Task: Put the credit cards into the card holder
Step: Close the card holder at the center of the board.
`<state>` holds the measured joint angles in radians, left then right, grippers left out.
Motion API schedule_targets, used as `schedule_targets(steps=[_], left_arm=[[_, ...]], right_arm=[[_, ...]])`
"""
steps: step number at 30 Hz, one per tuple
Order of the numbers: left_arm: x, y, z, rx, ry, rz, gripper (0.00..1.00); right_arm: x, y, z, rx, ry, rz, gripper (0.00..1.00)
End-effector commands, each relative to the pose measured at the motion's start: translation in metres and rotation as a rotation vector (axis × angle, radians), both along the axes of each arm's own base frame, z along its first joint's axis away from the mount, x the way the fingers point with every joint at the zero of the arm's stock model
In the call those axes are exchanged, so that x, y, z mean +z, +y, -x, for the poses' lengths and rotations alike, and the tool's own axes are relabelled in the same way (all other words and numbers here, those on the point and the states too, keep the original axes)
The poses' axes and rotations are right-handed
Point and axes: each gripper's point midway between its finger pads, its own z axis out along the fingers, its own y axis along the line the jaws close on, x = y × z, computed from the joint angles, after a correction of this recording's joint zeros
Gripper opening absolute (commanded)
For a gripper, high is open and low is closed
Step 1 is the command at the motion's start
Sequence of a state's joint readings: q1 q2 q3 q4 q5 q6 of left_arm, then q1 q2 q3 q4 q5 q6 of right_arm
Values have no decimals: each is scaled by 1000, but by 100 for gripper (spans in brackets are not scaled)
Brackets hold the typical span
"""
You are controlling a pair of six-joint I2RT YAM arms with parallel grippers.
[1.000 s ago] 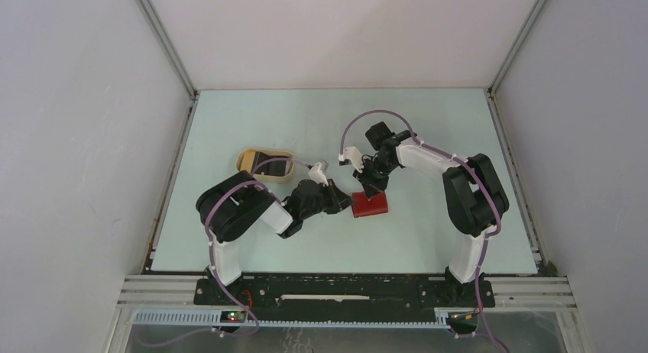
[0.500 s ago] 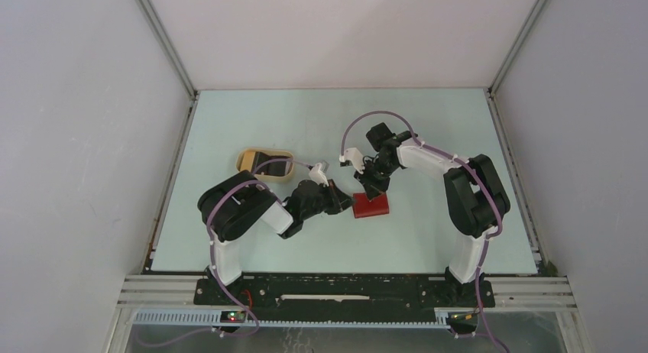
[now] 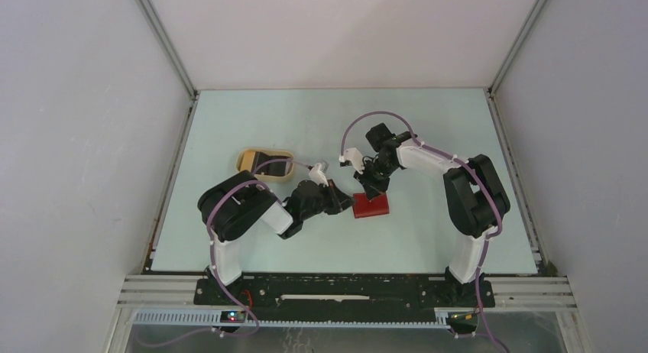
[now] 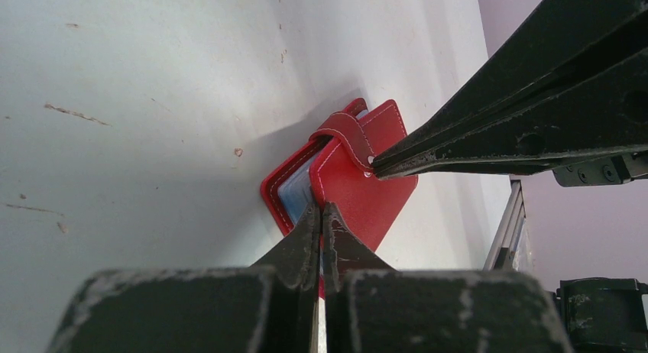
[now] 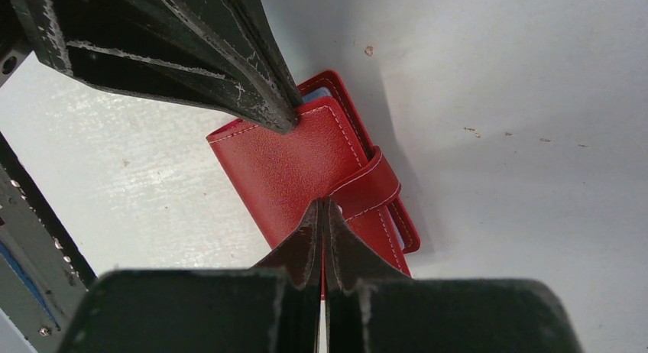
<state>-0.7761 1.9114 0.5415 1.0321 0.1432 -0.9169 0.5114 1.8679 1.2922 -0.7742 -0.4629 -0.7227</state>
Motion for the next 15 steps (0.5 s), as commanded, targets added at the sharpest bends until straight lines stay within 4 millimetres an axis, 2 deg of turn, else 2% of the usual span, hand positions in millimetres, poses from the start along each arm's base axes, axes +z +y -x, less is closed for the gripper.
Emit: schedule_targets(steps=[1, 15], left_arm=[[-3, 3, 4, -2, -3, 1, 0], [-1, 4, 6, -1, -6, 16, 0]], right_arm=[[-32, -18, 28, -6, 111, 105, 0], [-51, -32, 48, -4, 140, 155, 0]])
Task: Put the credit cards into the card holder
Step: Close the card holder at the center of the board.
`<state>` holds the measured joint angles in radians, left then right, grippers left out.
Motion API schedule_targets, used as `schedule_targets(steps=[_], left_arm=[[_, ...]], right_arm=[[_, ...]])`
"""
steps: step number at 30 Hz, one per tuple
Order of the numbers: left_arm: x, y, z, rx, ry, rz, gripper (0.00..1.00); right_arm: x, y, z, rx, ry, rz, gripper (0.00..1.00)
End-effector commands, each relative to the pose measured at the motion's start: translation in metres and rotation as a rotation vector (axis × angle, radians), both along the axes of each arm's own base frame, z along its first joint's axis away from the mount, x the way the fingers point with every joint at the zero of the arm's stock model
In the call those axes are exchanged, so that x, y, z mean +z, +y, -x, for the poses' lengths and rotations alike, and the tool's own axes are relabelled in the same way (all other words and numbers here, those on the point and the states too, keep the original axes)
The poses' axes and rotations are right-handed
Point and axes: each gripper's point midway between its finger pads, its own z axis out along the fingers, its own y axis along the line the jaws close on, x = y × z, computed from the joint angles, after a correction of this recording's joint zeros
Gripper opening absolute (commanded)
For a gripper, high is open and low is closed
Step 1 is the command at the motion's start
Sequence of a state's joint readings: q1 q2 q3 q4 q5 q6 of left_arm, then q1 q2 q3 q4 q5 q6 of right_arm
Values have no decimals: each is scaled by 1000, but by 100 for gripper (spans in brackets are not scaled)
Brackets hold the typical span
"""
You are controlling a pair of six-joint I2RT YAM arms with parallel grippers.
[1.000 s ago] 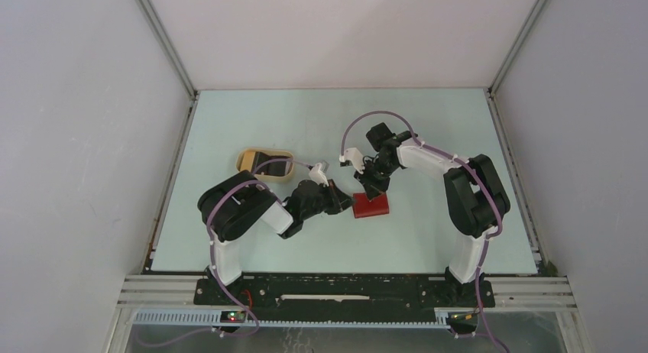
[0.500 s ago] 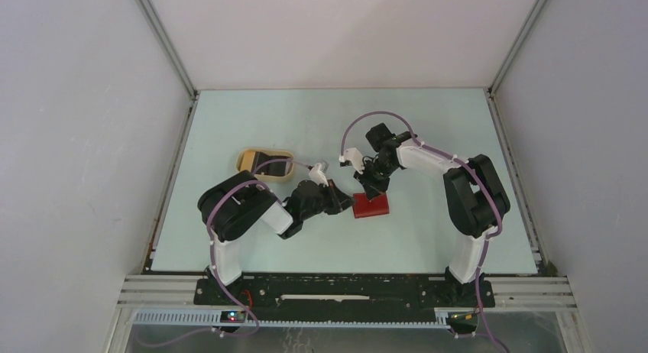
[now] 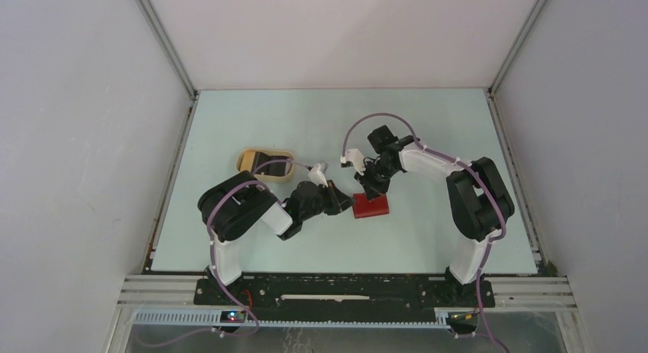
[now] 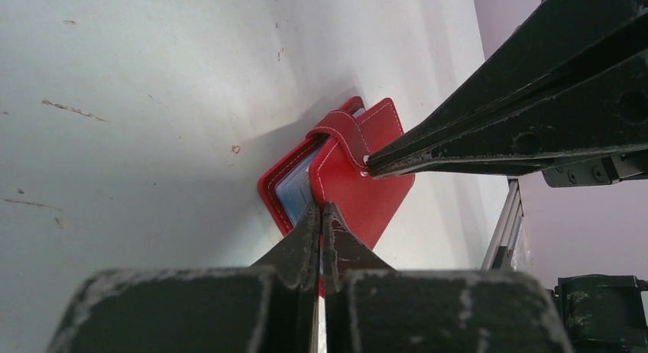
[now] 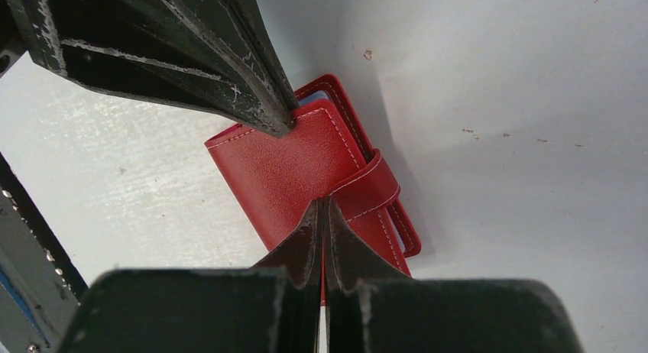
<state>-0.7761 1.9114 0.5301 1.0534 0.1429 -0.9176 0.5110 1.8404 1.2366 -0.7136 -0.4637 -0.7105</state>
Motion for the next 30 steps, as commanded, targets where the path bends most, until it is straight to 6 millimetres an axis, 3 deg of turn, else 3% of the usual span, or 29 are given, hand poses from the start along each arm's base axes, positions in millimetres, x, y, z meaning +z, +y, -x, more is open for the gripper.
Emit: schedule_targets(steps=[1, 30], left_arm=[[-2, 3, 5, -2, 1, 11, 0], [4, 3, 9, -9, 10, 43, 0]], right_arm=[[-48, -33, 47, 6, 164, 173, 0], [-57, -54, 82, -41, 162, 197, 0]])
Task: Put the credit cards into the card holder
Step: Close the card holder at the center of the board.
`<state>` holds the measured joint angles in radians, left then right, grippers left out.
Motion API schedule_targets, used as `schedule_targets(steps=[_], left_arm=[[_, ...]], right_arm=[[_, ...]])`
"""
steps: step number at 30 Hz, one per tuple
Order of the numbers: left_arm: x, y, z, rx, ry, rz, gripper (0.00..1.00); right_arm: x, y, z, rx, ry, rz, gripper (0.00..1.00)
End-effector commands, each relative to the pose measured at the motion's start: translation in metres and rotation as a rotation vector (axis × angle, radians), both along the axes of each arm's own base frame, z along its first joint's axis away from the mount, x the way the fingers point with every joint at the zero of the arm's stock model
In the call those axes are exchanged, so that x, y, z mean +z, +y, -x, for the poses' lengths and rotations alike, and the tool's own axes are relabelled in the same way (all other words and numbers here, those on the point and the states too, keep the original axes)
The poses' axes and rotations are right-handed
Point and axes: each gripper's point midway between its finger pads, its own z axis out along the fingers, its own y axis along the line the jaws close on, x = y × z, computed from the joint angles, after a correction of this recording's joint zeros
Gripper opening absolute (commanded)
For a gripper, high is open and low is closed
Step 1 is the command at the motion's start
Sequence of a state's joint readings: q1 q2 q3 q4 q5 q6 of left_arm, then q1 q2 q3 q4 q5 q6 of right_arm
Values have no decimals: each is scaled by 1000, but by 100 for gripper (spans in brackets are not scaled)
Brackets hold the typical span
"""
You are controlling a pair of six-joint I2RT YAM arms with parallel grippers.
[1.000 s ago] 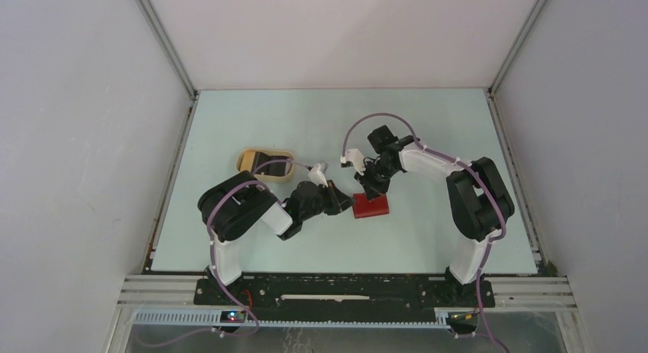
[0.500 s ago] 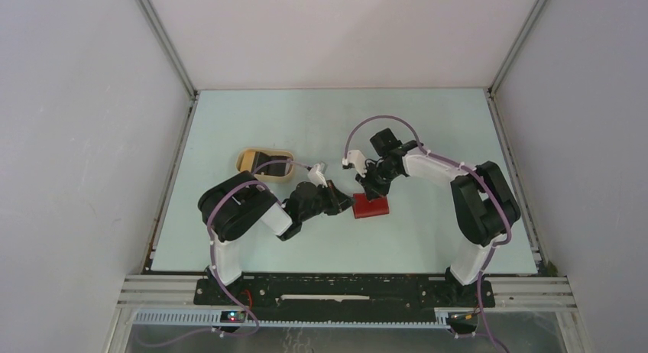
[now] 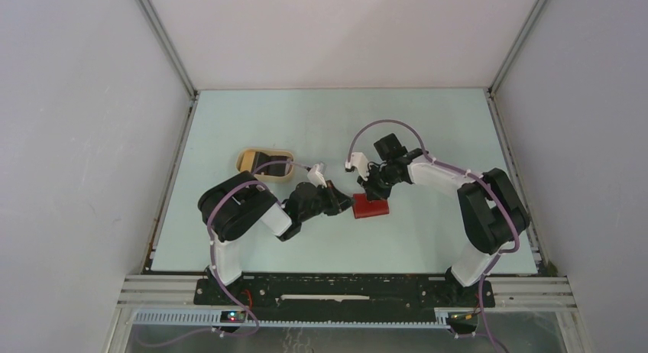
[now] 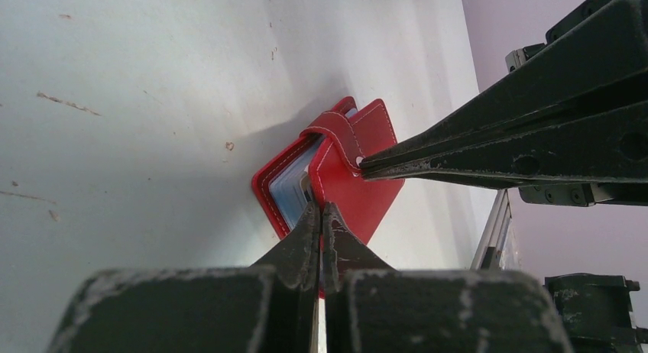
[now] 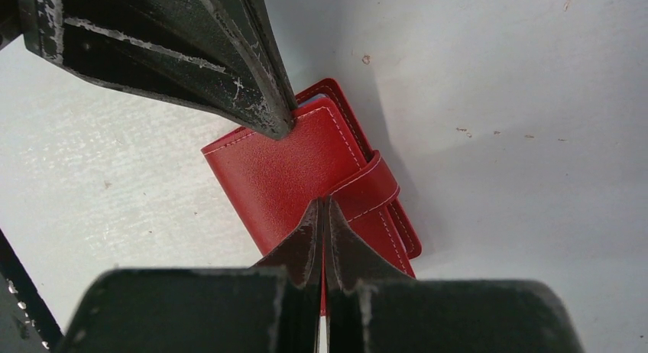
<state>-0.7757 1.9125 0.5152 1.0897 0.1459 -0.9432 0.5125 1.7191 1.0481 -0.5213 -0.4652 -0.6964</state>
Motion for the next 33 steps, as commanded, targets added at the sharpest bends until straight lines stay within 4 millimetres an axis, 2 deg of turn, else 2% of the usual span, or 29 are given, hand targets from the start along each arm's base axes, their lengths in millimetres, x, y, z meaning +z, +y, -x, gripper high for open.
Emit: schedule_targets(steps=[1, 15, 21, 26, 28, 30, 33], left_arm=[[1, 2, 7, -16, 3, 16, 0], [9, 2, 11, -25, -3, 37, 0], [10, 4, 12, -25, -6, 39, 0], [13, 4, 12, -27, -16, 46, 0], [15, 4, 11, -28, -24, 47, 0], [18, 3, 10, -29, -31, 51, 2], [22, 4, 11, -34, -43, 50, 16]], right_arm=[[-54, -51, 73, -49, 263, 259, 0], [-64, -49, 88, -211, 336, 333, 0], [-68, -50, 84, -242, 259, 378, 0], [-54, -48, 73, -280, 311, 267, 0], [-42, -47, 67, -272, 317, 208, 9], [-28, -41, 65, -240, 311, 139, 23], [-5, -33, 61, -175, 268, 67, 38]])
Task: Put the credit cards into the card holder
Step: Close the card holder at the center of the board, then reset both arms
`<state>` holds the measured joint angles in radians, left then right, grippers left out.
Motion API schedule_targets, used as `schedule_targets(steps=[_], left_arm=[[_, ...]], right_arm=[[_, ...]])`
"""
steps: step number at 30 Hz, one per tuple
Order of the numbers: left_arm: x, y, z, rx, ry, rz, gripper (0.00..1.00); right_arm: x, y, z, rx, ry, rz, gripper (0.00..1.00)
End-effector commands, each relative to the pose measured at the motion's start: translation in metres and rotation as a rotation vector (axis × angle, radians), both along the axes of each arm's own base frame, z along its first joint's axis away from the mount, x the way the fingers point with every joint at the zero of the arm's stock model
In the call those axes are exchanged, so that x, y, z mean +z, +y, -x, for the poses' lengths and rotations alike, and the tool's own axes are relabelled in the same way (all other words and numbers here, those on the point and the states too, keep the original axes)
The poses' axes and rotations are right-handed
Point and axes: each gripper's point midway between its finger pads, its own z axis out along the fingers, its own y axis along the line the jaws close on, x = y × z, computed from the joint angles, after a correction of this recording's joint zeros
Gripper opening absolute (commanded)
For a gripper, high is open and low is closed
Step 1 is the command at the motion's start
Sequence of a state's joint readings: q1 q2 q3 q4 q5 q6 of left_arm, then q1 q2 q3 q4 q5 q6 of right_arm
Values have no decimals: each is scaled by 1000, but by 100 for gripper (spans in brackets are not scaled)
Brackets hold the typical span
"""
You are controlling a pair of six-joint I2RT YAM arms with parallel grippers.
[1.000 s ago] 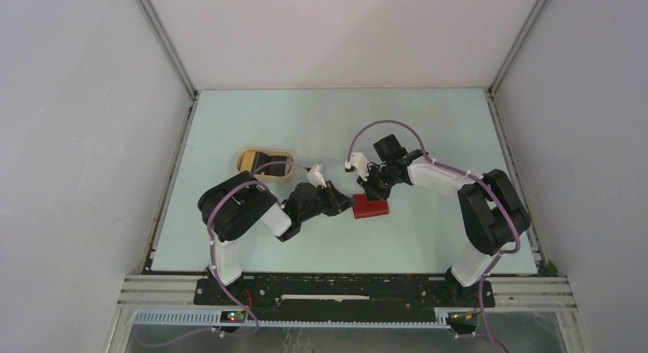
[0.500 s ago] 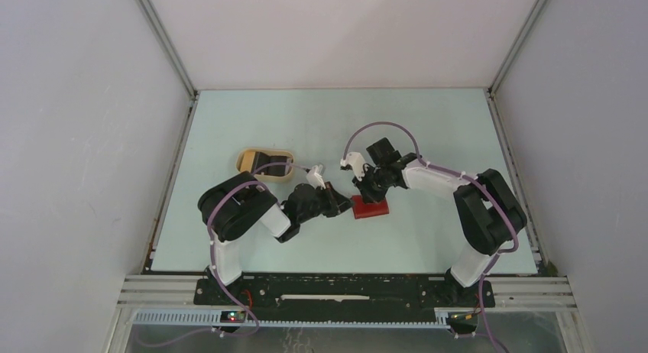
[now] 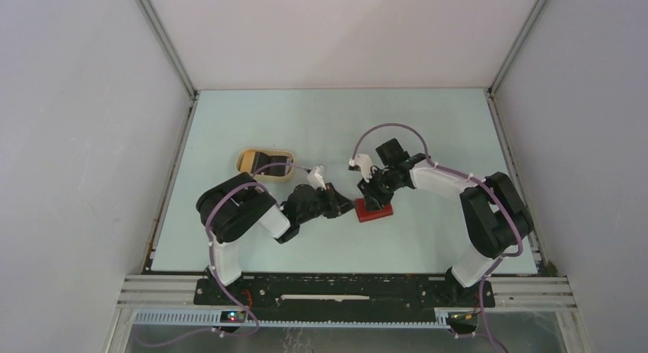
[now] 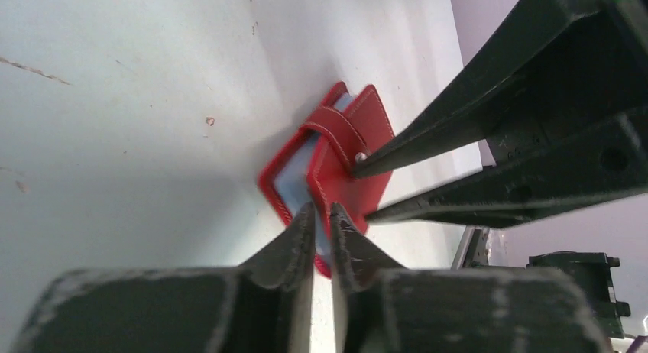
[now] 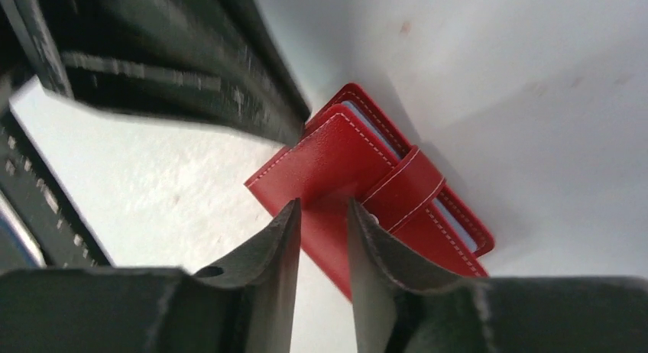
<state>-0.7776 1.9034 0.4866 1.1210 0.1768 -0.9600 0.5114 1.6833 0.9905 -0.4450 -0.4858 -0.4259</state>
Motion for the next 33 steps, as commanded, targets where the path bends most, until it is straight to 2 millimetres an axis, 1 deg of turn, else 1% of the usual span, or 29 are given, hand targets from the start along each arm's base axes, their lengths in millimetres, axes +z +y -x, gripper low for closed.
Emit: schedule_targets(steps=[1, 2, 5, 8, 10, 11, 12, 13, 14, 15, 16, 17, 18, 19, 20, 21, 23, 24, 25, 26, 27, 29, 31, 33], left_arm=[[21, 4, 1, -5, -59, 22, 20], [25, 5, 1, -5, -68, 21, 24], [31, 11, 3, -4, -89, 6, 31], [48, 20, 4, 1, -140, 3, 35], [60, 26, 6, -6, -182, -10, 37], [61, 31, 8, -11, -192, -39, 39], [68, 37, 9, -14, -216, -62, 41], [74, 43, 10, -23, -247, -97, 43], [79, 50, 10, -23, -269, -147, 45], [89, 59, 9, -20, -310, -200, 50], [94, 71, 9, -13, -338, -275, 54], [109, 83, 7, 10, -382, -336, 62], [130, 95, 4, 40, -433, -384, 70], [144, 110, 2, 82, -462, -441, 81], [164, 123, 1, 121, -503, -470, 92], [174, 136, 3, 141, -514, -507, 99], [202, 154, 6, 160, -544, -507, 100], [212, 161, 8, 165, -544, -494, 100], [224, 168, 8, 183, -544, -476, 100], [233, 171, 12, 170, -542, -443, 100], [243, 178, 13, 187, -546, -412, 100], [261, 186, 19, 192, -564, -365, 100], [274, 201, 22, 231, -582, -377, 100], [282, 215, 25, 272, -593, -409, 100]], right_arm=[[-1, -37, 49, 63, 145, 90, 42], [7, -34, 46, 75, 122, 73, 45], [30, -30, 39, 97, 51, 24, 49], [53, -32, 34, 109, -30, -13, 53], [67, -40, 29, 113, -91, -24, 54], [75, -45, 27, 106, -126, -27, 55], [85, -50, 21, 88, -168, -31, 55], [97, -57, 15, 65, -218, -35, 57], [113, -65, 6, 30, -284, -42, 60], [130, -76, -4, -22, -347, -54, 68], [150, -87, -12, -80, -415, -75, 78], [176, -98, -18, -138, -496, -114, 88], [196, -110, -23, -205, -541, -154, 98], [215, -120, -27, -274, -572, -204, 99], [232, -128, -29, -343, -569, -252, 100], [248, -139, -32, -401, -569, -288, 100], [275, -151, -31, -481, -564, -363, 99], [287, -155, -31, -518, -572, -396, 100], [296, -160, -32, -553, -588, -410, 100], [306, -164, -33, -583, -612, -415, 100], [314, -166, -32, -602, -625, -412, 100], [322, -167, -27, -588, -642, -402, 100], [326, -165, -22, -569, -634, -415, 100], [333, -160, -17, -546, -628, -452, 100]])
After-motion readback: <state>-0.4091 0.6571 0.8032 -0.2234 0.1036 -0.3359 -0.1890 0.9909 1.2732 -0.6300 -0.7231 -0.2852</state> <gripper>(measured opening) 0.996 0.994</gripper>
